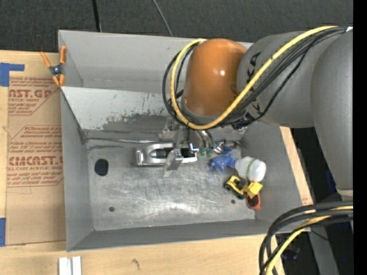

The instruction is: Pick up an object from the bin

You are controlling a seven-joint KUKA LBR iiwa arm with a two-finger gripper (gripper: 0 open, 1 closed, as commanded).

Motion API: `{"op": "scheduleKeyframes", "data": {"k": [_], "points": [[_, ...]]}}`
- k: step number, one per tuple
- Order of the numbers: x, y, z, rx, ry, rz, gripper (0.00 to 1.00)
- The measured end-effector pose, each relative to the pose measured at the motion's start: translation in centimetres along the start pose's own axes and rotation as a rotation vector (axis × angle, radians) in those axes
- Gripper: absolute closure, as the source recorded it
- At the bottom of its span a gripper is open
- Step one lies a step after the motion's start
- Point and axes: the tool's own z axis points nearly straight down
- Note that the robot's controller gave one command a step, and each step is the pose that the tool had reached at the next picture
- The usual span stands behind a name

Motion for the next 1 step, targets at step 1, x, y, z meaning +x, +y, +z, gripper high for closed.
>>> {"op": "scheduleKeyframes", "data": {"k": [1], "points": [[-0.6,-0.57,-1.63,0.001,0.005,0.003,1.0]]}}
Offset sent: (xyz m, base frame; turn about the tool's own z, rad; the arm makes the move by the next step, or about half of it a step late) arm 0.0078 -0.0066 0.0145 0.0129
